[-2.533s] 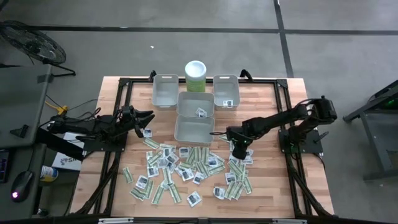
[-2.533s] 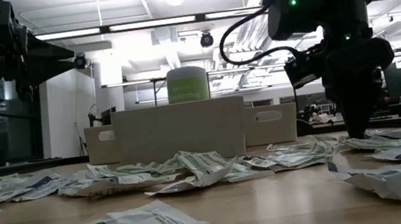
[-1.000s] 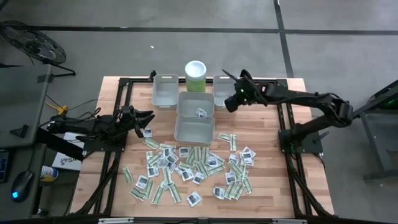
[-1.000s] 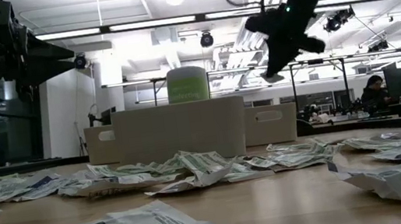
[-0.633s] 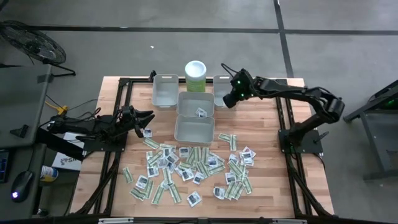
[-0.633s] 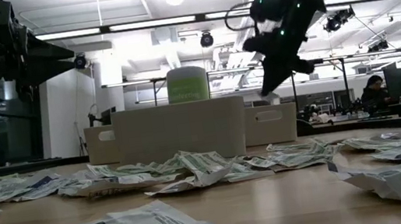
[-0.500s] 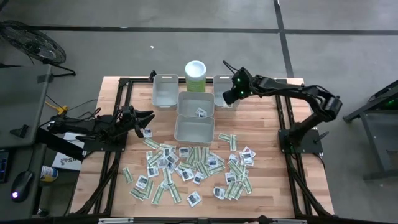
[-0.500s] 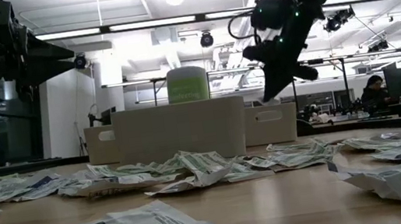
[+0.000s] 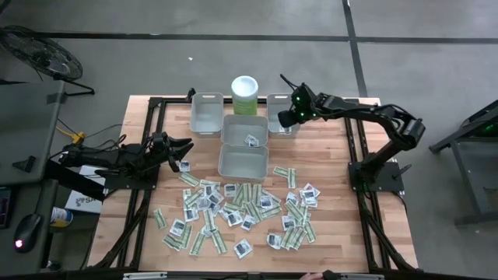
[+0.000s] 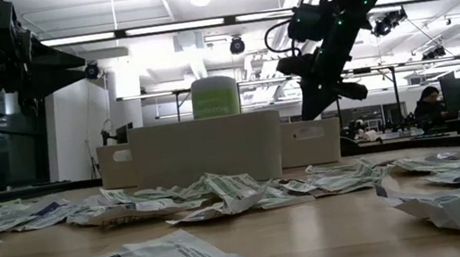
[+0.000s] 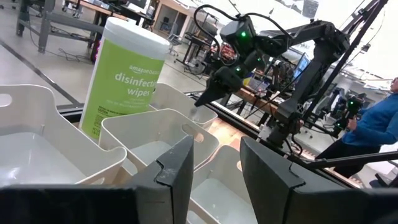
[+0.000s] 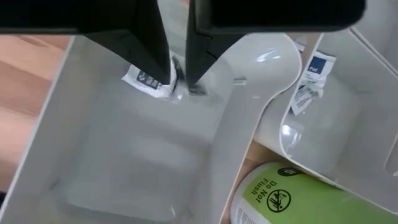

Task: Pick & Place First Aid Supplies
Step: Put the towelette pack into the right bin

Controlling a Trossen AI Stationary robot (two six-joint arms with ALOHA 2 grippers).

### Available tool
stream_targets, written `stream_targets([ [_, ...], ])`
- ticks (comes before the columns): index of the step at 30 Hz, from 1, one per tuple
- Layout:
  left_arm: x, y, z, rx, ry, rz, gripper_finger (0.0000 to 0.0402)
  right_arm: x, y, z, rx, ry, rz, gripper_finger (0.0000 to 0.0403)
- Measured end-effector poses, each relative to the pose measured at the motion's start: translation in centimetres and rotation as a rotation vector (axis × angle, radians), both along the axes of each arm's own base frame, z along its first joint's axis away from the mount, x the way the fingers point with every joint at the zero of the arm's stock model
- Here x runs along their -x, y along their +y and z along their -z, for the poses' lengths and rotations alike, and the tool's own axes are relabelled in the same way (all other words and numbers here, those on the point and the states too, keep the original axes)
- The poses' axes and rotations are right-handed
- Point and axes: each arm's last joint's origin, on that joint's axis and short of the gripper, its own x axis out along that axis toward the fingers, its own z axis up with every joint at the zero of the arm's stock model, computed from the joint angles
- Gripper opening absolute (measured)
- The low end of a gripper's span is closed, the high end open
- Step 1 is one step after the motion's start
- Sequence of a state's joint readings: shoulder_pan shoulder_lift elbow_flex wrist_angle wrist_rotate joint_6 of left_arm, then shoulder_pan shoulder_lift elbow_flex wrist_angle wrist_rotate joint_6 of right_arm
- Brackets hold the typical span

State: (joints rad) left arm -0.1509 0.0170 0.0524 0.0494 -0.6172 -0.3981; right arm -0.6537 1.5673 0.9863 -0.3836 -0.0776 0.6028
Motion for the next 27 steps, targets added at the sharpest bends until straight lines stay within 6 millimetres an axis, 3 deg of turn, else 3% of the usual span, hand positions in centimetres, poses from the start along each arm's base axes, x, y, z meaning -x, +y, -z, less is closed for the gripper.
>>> stream_targets([
  [7, 0.0, 0.0, 0.0, 0.0, 0.0, 0.001, 0.0131, 0.0, 0.1, -0.1, 0.001, -0.003, 0.01, 0.0118],
  [14, 0.0, 0.0, 0.0, 0.0, 0.0, 0.0, 0.0131, 0.2, 2.0, -2.1, 0.047, -0.006, -0.003, 0.016],
  [21, 0.0, 0.0, 0.0, 0.0, 0.001, 0.001, 0.0131, 1.6, 6.5, -3.9, 0.005, 0.118, -0.104, 0.0156],
  [27, 0.0, 0.0, 0.0, 0.0, 0.0, 0.0, 0.0131, 3.0, 11.4, -4.0, -0.137, 0.307, -0.174, 0.0145],
])
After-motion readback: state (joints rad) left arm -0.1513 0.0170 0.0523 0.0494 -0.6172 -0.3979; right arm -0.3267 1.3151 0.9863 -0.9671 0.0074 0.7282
